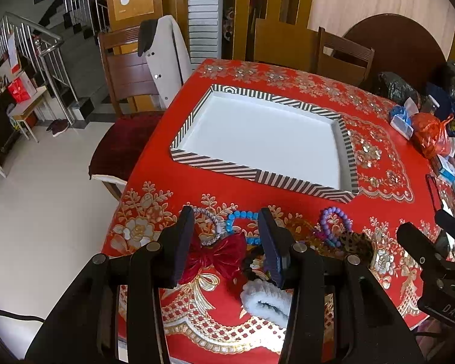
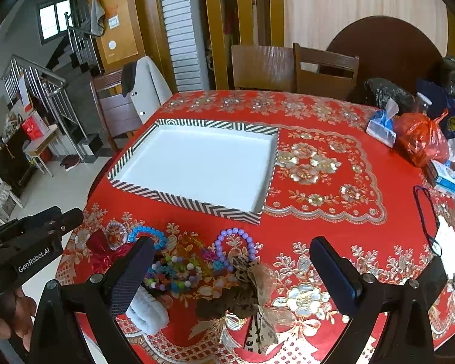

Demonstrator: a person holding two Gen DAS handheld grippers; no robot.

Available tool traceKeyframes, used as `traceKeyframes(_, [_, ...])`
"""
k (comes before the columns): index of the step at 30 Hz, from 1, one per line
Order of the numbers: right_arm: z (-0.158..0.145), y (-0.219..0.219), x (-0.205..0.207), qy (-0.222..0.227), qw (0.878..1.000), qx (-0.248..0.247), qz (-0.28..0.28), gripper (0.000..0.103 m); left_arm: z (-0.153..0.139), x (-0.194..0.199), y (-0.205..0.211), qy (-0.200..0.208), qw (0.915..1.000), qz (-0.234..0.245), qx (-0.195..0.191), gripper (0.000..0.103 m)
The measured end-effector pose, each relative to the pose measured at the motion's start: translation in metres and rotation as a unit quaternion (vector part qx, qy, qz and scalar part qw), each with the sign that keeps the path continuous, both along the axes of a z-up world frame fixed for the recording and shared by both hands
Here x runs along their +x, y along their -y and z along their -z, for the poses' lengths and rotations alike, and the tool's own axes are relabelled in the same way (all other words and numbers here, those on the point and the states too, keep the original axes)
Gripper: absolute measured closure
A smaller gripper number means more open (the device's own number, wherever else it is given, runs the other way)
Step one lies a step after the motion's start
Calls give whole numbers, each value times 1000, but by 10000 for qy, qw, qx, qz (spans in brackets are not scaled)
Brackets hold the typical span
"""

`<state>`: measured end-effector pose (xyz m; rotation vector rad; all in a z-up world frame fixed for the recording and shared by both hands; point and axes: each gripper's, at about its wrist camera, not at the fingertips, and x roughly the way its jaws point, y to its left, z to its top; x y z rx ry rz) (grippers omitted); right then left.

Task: Organize jewelry
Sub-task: 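Move both grippers over the jewelry pile beside the striped tray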

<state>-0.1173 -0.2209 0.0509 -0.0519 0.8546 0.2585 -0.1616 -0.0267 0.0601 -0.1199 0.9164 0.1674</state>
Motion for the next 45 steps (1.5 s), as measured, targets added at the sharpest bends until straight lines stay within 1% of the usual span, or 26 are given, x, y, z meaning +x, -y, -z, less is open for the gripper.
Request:
traceKeyframes(6, [-4, 0, -1, 54, 10000, 16, 18, 1, -3, 0, 2, 39, 10000, -16, 76, 60])
traceKeyframes(13, [-1, -1, 1, -47, 10000, 40, 1, 1, -3, -1, 3, 36, 9999, -24, 99, 60])
traceKeyframes(18, [-1, -4, 0, -42, 10000, 21, -40, 1, -2, -1, 3, 19, 9999, -45, 108, 60])
traceKeyframes(45, [11, -12, 5, -290, 9995, -62, -134, 1, 8, 1, -6, -163, 9998, -116, 12, 60])
